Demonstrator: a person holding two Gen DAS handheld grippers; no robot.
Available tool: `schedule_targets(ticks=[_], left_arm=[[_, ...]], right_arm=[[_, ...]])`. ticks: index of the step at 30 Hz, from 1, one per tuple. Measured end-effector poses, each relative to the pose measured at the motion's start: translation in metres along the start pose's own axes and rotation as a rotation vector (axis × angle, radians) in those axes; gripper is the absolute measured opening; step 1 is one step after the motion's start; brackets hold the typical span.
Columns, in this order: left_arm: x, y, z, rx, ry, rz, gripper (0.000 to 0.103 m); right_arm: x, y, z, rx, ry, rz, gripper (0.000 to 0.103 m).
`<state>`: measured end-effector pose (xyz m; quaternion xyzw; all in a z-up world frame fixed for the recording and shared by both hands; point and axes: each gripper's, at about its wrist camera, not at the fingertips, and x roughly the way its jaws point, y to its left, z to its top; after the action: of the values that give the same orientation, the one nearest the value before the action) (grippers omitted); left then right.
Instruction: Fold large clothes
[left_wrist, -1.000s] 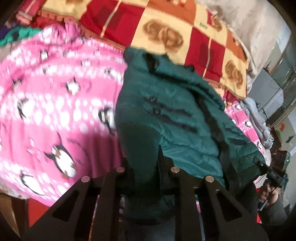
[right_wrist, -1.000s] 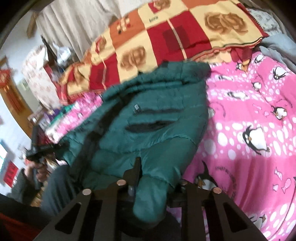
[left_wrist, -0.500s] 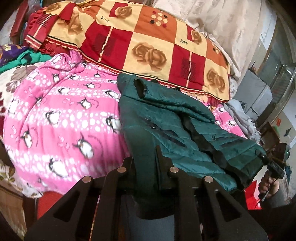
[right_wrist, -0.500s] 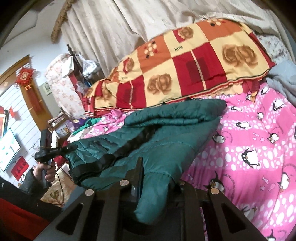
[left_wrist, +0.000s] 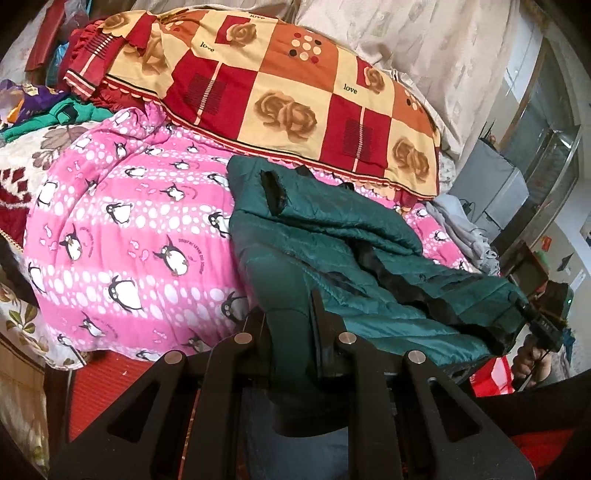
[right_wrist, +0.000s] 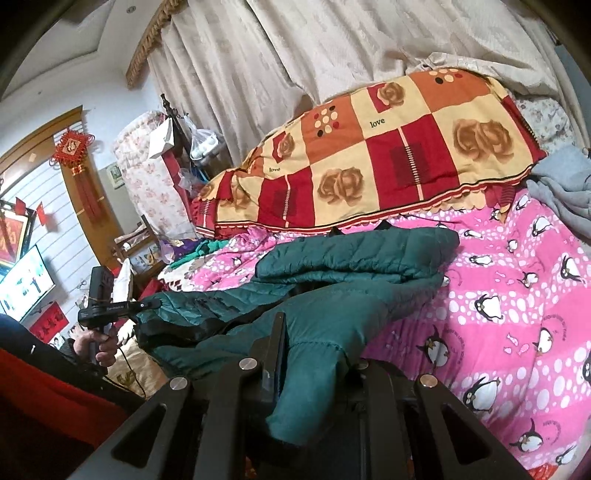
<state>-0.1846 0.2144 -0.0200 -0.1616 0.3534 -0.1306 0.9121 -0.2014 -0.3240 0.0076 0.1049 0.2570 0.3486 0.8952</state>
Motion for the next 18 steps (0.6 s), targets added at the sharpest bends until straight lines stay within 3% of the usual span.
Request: schedule_targets(ticks=[8,18], left_arm=[[0.020,0.005,0.017,-0.078,-0.033,-0.004,0.013],[0.051,-0.002,0.061,-0.066,-0.147,0.015,0.013]], right_arm=[[0.016,-0.017,0.001,0.044,0.009,-0.020,0.015],[0.057,-0.048,0.038,0.074,-0.053,-0.097,0.015]])
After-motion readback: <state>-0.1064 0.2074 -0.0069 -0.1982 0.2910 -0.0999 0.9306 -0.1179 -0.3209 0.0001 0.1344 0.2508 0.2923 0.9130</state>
